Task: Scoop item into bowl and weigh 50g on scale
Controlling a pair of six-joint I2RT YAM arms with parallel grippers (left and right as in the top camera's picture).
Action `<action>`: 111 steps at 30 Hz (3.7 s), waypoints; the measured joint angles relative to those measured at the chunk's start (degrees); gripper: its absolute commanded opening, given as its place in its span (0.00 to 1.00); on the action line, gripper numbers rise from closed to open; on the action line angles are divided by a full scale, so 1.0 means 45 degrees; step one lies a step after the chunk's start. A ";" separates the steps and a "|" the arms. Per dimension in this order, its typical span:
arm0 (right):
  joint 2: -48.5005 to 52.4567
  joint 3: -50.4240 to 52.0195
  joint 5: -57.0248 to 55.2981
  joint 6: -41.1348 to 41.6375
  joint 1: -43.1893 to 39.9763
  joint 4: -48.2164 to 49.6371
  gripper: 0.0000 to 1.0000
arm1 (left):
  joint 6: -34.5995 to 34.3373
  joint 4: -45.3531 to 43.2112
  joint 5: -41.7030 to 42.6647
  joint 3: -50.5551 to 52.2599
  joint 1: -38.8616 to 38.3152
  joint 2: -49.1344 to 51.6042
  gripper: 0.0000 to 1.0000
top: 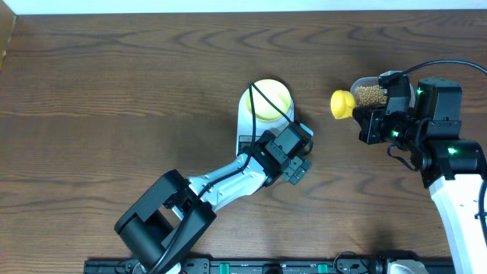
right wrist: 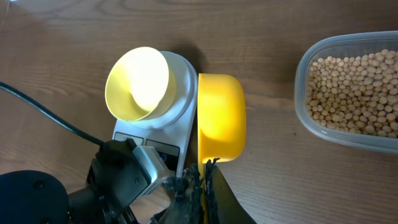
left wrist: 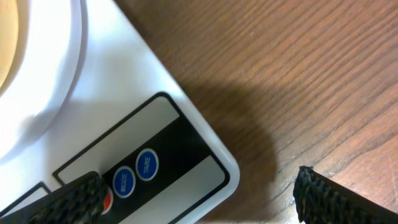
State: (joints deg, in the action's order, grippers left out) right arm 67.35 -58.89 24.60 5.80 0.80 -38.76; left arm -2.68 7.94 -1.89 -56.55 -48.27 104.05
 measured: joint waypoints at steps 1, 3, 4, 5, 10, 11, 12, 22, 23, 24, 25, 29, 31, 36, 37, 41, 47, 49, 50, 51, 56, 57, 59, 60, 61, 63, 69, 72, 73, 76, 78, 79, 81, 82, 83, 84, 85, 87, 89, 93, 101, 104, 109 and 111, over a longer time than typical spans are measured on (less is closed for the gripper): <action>0.0000 0.0000 0.0000 0.0000 0.0000 -0.0005 0.01 | 0.0005 0.0068 -0.0019 0.0000 0.0000 0.0000 0.98; 0.0000 0.0000 0.0000 0.0000 0.0000 0.0000 0.01 | 0.0005 0.0131 -0.0092 0.0000 0.0000 0.0000 0.98; 0.0000 0.0000 0.0000 0.0000 0.0000 0.0000 0.01 | 0.0005 0.0141 -0.0126 0.0000 0.0000 0.0000 0.98; 0.0000 0.0000 0.0000 0.0000 0.0000 -0.0005 0.01 | 0.0005 0.0141 -0.0141 0.0000 0.0000 0.0000 0.98; 0.0000 0.0000 0.0000 0.0000 0.0000 -0.0005 0.01 | 0.0005 0.0199 -0.0180 0.0000 0.0000 0.0000 0.98; 0.0000 0.0000 0.0000 0.0000 0.0000 -0.0005 0.01 | 0.0005 0.0219 -0.0165 0.0000 0.0000 0.0000 0.98; 0.0000 0.0000 0.0000 0.0000 0.0000 -0.0005 0.01 | 0.0010 0.0228 -0.0141 0.0000 0.0000 0.0000 0.98; 0.0000 0.0000 0.0000 0.0000 0.0000 0.0005 0.01 | 0.0039 0.0248 -0.0024 0.0000 0.0010 0.0000 0.98; 0.0000 0.0000 0.0000 0.0000 0.0000 0.0005 0.01 | 0.0039 0.0248 -0.0019 0.0000 0.0010 0.0000 0.98; 0.0000 0.0000 0.0000 0.0000 0.0000 0.0005 0.01 | 0.0039 0.0248 -0.0015 0.0000 0.0010 0.0000 0.98; 0.0000 0.0000 0.0000 0.0000 0.0000 0.0010 0.01 | 0.0039 0.0248 0.0010 0.0000 0.0010 0.0000 0.98; 0.0000 0.0000 0.0000 0.0000 0.0000 0.0005 0.01 | 0.0044 0.0248 0.0087 -0.0010 0.0010 0.0000 0.98; 0.0000 0.0000 0.0000 0.0000 0.0000 0.0005 0.01 | 0.0044 0.0248 0.0107 -0.0015 0.0010 0.0000 0.98; 0.0000 0.0000 0.0000 0.0000 0.0000 0.0005 0.01 | 0.0049 0.0282 0.0107 -0.0029 0.0015 0.0000 0.98; 0.0000 0.0000 0.0000 0.0000 0.0000 0.0000 0.01 | 0.0049 0.0296 0.0112 -0.0034 0.0015 0.0000 0.98; 0.0000 0.0000 0.0000 0.0000 0.0000 0.0000 0.01 | 0.0092 0.0437 0.0151 -0.0073 0.0010 0.0000 0.98; 0.0000 0.0000 0.0000 0.0000 0.0000 0.0000 0.01 | 0.0160 0.0515 0.0219 -0.0097 0.0010 0.0000 0.98; 0.0000 0.0000 0.0000 0.0000 0.0000 0.0000 0.01 | 0.0194 0.0520 0.0253 -0.0097 0.0015 0.0000 0.98; 0.0000 0.0000 0.0000 0.0000 0.0000 0.0000 0.01 | 0.0204 0.0520 0.0253 -0.0097 0.0015 0.0000 0.98; 0.0000 0.0000 0.0000 0.0000 0.0000 0.0000 0.01 | 0.0223 0.0520 0.0257 -0.0097 0.0015 -0.0005 0.98; 0.0000 0.0000 0.0000 0.0000 0.0000 0.0000 0.01 | 0.0233 0.0525 0.0262 -0.0097 0.0015 0.0000 0.98; 0.0000 0.0000 0.0000 0.0000 0.0000 0.0000 0.01 | 0.0233 0.0525 0.0262 -0.0097 0.0015 0.0000 0.98; 0.0000 0.0000 0.0000 0.0000 0.0000 0.0000 0.01 | 0.0233 0.0525 0.0262 -0.0097 0.0015 -0.0005 0.98; 0.0000 0.0000 0.0000 0.0000 0.0000 0.0000 0.01 | 0.0233 0.0525 0.0262 -0.0097 0.0015 -0.0005 0.98; 0.0000 0.0000 0.0000 0.0000 0.0000 0.0000 0.01 | 0.0233 0.0525 0.0267 -0.0097 0.0015 -0.0005 0.98; 0.0000 0.0000 0.0000 0.0000 0.0000 0.0000 0.01 | 0.0233 0.0525 0.0267 -0.0097 0.0015 -0.0005 0.98; 0.0000 0.0000 0.0000 0.0000 0.0000 0.0005 0.01 | 0.0238 0.0500 0.0559 -0.0131 0.0010 -0.0005 0.98; 0.0000 0.0000 0.0000 0.0000 0.0000 0.0005 0.01 | 0.0257 0.0495 0.0670 -0.0131 0.0015 -0.0005 0.98; 0.0000 0.0000 0.0000 0.0000 0.0000 0.0005 0.01 | 0.0262 0.0495 0.0680 -0.0131 0.0015 -0.0005 0.98; 0.0000 0.0000 0.0000 0.0000 0.0000 0.0005 0.01 | 0.0272 0.0491 0.0685 -0.0131 0.0015 -0.0005 0.98; 0.0000 0.0000 0.0000 0.0000 0.0000 0.0005 0.01 | 0.0267 0.0481 0.0665 -0.0131 0.0024 -0.0005 0.98; 0.0000 0.0000 0.0000 0.0000 0.0000 0.0000 0.01 | 0.0253 0.0476 0.0617 -0.0131 0.0039 -0.0005 0.98; 0.0000 0.0000 0.0000 0.0000 0.0000 0.0000 0.01 | 0.0180 0.0476 0.0534 -0.0131 0.0044 -0.0005 0.98; 0.0000 0.0000 0.0000 0.0000 0.0000 0.0000 0.01 | 0.0151 0.0476 0.0529 -0.0131 0.0049 -0.0005 0.98; 0.0000 0.0000 0.0000 0.0000 0.0000 0.0000 0.01 | 0.0058 0.0466 0.0534 -0.0131 0.0073 0.0000 0.98; 0.0000 0.0000 0.0000 0.0000 0.0000 0.0000 0.01 | 0.0015 0.0461 0.0534 -0.0131 0.0087 0.0000 0.98; 0.0000 0.0000 0.0000 0.0000 0.0000 -0.0005 0.01 | -0.0039 0.0466 0.0539 -0.0151 0.0107 -0.0005 0.98; 0.0000 0.0000 0.0000 0.0000 0.0000 -0.0005 0.01 | -0.0078 0.0466 0.0539 -0.0155 0.0117 0.0000 0.98; 0.0000 0.0000 0.0000 0.0000 0.0000 -0.0005 0.01 | -0.0107 0.0466 0.0534 -0.0155 0.0121 -0.0005 0.98; 0.0000 0.0000 0.0000 0.0000 0.0000 -0.0005 0.01 | -0.0112 0.0525 0.0398 -0.0155 0.0146 0.0000 0.98; 0.0000 0.0000 0.0000 0.0000 0.0000 -0.0005 0.01 | -0.0117 0.0559 0.0243 -0.0155 0.0228 0.0000 0.98; 0.0000 0.0000 0.0000 0.0000 0.0000 -0.0005 0.01 | -0.0121 0.0559 0.0248 -0.0155 0.0228 0.0000 0.98; 0.0000 0.0000 0.0000 0.0000 0.0000 -0.0005 0.01 | -0.0121 0.0554 0.0257 -0.0155 0.0228 0.0000 0.98; 0.0000 0.0000 0.0000 0.0000 0.0000 -0.0005 0.01 | -0.0121 0.0588 0.0330 -0.0155 0.0233 -0.0029 0.98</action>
State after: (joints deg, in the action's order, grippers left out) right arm 67.35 -58.89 24.60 5.80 0.80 -38.79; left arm -3.22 10.59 -0.40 -57.25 -47.22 103.92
